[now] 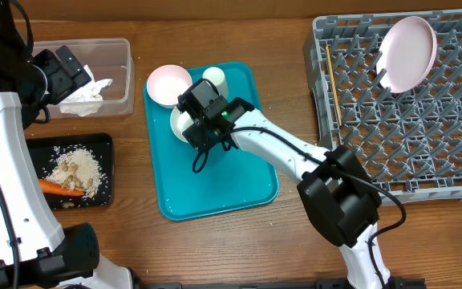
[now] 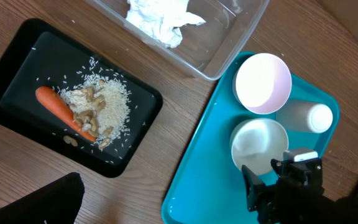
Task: Sort waste into correct bins and load items into the dishwasher rack
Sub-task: 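Grasp the white bowl on the teal tray with the right gripper, then carry the white bowl right over the dish rack, then lower the bowl upside down into the rack and open the gripper, then move the right gripper back to the white cup on the tray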
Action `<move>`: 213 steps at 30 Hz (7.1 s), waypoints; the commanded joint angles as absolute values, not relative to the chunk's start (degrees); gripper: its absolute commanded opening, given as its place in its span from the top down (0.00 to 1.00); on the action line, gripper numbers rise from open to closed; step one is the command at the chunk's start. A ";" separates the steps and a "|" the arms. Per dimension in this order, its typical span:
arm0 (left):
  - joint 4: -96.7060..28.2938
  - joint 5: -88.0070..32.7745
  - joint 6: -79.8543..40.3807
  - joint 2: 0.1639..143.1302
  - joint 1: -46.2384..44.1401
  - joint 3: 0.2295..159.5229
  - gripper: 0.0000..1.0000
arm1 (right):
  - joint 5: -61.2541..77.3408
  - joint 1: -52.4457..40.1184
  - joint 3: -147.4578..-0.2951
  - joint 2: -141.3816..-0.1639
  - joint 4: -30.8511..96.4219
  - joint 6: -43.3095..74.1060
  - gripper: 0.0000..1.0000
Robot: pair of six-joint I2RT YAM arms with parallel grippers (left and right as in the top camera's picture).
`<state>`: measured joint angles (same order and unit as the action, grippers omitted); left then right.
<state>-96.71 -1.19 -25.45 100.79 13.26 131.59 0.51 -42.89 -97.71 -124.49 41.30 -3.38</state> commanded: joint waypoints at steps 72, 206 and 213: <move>-96.79 -0.64 -26.17 100.82 13.47 131.59 0.00 | 9.17 -48.90 -104.09 -127.94 54.59 5.32 0.96; -96.79 -0.64 -26.17 100.82 13.47 131.59 0.00 | -8.95 19.99 -96.77 -102.89 77.21 23.77 0.73; -96.79 -0.64 -26.17 100.82 13.47 131.59 0.00 | 9.54 19.22 -93.82 -103.50 70.39 16.86 0.80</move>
<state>-96.71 -1.19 -25.58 100.79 13.26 131.59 -3.01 20.10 -93.51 -104.31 72.03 21.91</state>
